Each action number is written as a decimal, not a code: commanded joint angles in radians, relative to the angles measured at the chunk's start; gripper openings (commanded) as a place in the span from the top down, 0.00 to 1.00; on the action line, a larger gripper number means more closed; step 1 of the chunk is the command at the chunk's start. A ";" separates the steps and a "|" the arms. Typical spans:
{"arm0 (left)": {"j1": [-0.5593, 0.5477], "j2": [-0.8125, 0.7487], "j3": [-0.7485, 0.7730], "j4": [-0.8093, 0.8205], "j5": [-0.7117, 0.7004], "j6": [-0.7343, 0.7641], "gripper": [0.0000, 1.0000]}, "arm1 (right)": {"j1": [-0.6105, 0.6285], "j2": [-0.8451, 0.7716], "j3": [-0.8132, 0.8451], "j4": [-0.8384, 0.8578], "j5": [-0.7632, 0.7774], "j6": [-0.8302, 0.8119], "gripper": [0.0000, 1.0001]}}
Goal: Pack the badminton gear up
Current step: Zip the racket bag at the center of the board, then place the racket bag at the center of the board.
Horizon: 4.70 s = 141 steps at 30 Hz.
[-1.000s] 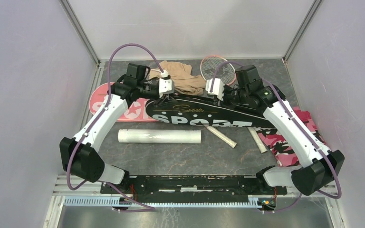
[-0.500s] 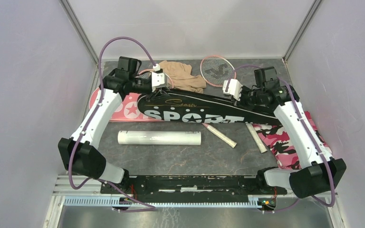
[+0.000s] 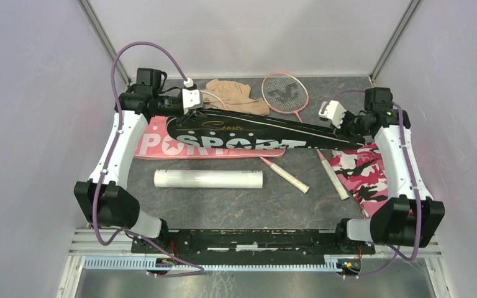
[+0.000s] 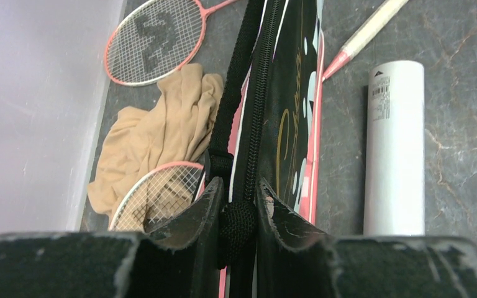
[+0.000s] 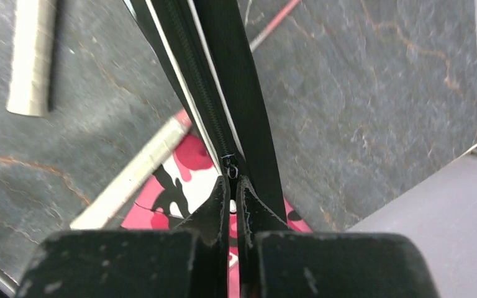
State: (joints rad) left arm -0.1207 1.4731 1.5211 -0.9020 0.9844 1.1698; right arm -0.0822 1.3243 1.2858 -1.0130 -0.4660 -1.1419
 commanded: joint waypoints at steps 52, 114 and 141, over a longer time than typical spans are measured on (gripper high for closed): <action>0.118 0.115 0.137 -0.174 -0.024 0.289 0.98 | -0.288 0.351 -0.054 0.240 0.275 -0.247 1.00; -0.034 0.179 0.040 -0.206 -0.049 0.297 0.60 | -0.200 0.312 0.118 0.160 0.084 -0.067 0.14; -0.060 0.156 0.066 -0.206 -0.009 0.262 0.82 | 0.387 0.407 0.153 0.226 0.076 0.134 0.27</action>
State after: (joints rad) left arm -0.1654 1.6558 1.5639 -1.1130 0.9340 1.4357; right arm 0.2958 1.6939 1.3838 -0.8322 -0.3981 -1.0580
